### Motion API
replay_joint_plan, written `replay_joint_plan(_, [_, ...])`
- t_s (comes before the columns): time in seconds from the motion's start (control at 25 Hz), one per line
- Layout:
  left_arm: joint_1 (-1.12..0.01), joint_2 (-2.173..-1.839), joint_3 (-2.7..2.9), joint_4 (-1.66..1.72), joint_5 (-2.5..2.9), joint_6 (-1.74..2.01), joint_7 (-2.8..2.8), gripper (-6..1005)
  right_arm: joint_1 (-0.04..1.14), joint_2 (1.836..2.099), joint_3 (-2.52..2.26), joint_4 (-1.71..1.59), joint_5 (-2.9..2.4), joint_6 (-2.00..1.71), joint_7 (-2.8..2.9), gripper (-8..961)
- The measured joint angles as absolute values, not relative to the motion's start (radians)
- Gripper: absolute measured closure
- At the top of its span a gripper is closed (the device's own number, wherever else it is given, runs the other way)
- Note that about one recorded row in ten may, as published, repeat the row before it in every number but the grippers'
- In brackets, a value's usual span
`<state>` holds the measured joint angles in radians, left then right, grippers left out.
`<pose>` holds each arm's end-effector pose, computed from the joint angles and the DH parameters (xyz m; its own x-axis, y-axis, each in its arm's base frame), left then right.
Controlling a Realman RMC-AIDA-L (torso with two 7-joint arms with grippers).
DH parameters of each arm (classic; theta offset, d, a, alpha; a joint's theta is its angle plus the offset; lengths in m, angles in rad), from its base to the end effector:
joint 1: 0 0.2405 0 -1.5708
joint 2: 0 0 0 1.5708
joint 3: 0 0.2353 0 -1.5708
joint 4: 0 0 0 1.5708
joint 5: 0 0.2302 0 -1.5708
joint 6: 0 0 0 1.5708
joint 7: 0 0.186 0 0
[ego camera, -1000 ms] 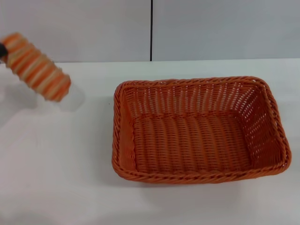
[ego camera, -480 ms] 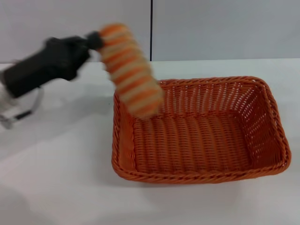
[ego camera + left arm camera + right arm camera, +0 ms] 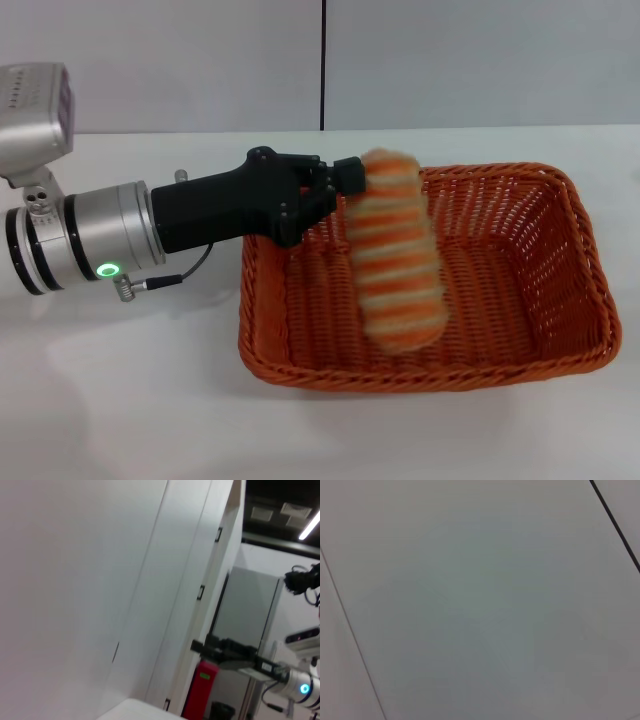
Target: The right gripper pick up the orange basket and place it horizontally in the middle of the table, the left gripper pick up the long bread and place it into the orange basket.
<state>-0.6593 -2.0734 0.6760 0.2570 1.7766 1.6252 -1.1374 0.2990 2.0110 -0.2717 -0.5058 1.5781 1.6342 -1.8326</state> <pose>-0.1853 0.3382 -0.0666 0.6203 0.2796 0.7329 0.3871 -0.9217 0.0240 0.3286 0.3185 0.1073 0.3652 -0.0659 -0.9286 -0.8145 -0.5057 -0.2845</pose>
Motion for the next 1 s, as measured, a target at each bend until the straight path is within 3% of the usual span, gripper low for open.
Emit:
replay_joint_plan(0.44, [-0.623, -2.069, 0.662, 0.257, 1.740, 1.590, -1.140, 813, 0.307, 2.012, -0.261, -0.493, 1.607, 1.643, -1.841, 358])
replay_joint_plan(0.6, [-0.521, -2.063, 0.652, 0.292, 1.527, 1.629, -1.049, 739, 0.307, 2.021, -0.261, -0.492, 1.642, 1.642, -1.849, 358])
replay_joint_plan(0.68, [-0.476, -2.063, 0.652, 0.297, 1.424, 1.647, -0.995, 597, 0.299, 2.029, -0.260, -0.492, 1.668, 1.639, -1.866, 358])
replay_joint_plan(1.0, [-0.314, -2.067, 0.650, 0.243, 1.030, 1.702, -0.792, 262, 0.262, 2.051, -0.097, -0.405, 1.717, 1.612, -1.997, 358])
